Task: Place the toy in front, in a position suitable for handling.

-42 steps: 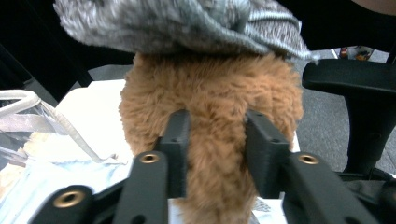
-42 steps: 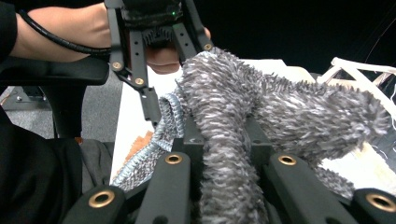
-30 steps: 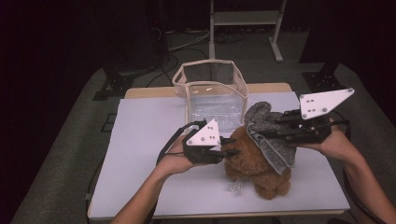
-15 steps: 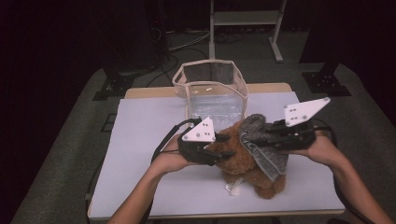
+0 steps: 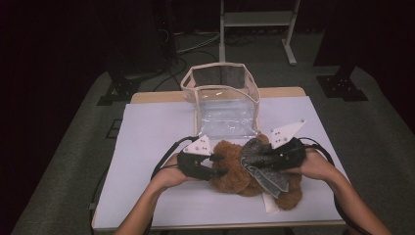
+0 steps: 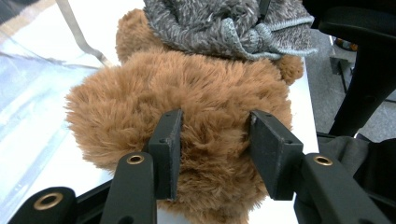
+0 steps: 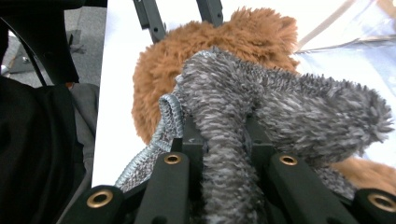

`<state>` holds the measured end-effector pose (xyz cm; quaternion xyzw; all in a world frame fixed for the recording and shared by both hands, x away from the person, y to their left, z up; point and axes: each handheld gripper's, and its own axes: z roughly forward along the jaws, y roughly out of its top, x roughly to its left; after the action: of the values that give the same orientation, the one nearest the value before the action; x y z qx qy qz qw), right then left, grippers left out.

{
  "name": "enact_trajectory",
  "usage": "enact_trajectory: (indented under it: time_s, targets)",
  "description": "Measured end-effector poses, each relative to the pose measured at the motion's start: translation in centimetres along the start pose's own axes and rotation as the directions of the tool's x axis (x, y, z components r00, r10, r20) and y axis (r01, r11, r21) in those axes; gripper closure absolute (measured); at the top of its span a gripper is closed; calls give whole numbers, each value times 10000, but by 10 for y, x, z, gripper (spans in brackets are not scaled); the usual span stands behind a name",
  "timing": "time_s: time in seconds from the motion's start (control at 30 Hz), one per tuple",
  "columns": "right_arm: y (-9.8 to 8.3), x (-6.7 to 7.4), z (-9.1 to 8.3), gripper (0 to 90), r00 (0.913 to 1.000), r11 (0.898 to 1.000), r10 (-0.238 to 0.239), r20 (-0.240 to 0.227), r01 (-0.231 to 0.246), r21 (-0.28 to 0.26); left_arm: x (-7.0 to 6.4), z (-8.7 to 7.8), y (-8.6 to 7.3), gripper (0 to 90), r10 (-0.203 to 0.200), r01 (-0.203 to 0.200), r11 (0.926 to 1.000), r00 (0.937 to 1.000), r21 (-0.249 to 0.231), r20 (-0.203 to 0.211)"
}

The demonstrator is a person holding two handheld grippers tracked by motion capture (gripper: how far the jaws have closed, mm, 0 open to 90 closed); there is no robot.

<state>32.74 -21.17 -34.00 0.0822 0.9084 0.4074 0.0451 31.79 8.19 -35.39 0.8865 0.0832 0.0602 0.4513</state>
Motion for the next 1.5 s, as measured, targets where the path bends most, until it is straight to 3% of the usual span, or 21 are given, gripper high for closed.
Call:
enact_trajectory:
  time_s: [0.13,0.27,0.37,0.5,0.57,0.67,0.73,0.8,0.97,1.07,1.27,1.37,1.4,1.5]
  targets:
    - [-13,-4,-21,752,9984,9997,240,508,-239,-16,-1,1,5,513,230,-230,9997,9997,73,4]
    - [-37,-10,-37,753,9921,9953,954,810,-935,-263,-2,2,8,493,307,-306,9995,9995,-97,94]
    - [-39,-10,-29,755,9935,9955,927,666,-913,-237,-2,4,13,474,443,-441,9989,9989,-128,151]
    - [-26,-7,-2,759,9979,9983,585,290,-583,-70,-5,9,19,432,736,-737,9973,9970,38,260]
    - [-17,-5,9,759,9995,9997,217,227,-220,134,-3,14,19,409,759,-765,9967,9969,261,230]
    - [-7,-2,16,758,9998,9999,-19,191,16,162,1,23,14,399,783,-785,9923,9969,958,58]
    - [-6,-2,13,757,9997,9999,-68,241,65,142,2,27,9,406,720,-725,9898,9974,1230,84]
    - [-10,-4,4,756,9996,9998,110,253,-107,-144,2,27,6,419,533,-542,9928,9985,1072,111]
    - [-30,-6,-21,756,9974,9984,442,574,-422,-369,1,25,6,436,643,-655,9891,9978,1317,130]
    - [-36,-4,-25,756,9968,9976,572,557,-549,-420,-1,22,5,438,590,-611,9893,9981,1328,197]
    - [-34,-5,1,759,9977,9956,657,164,-644,-682,-3,9,0,427,625,-639,9848,9979,1613,139]
    - [-25,-6,16,760,9980,9951,616,-147,-625,-766,-4,-1,1,427,545,-568,9885,9983,1404,201]
    - [-20,-6,22,760,9986,9960,492,-209,-506,-738,-5,-2,1,426,596,-615,9870,9981,1482,170]
    - [-8,-5,32,758,9995,9975,207,-221,-221,-666,-6,-1,-1,435,864,-849,9731,9963,2143,23]
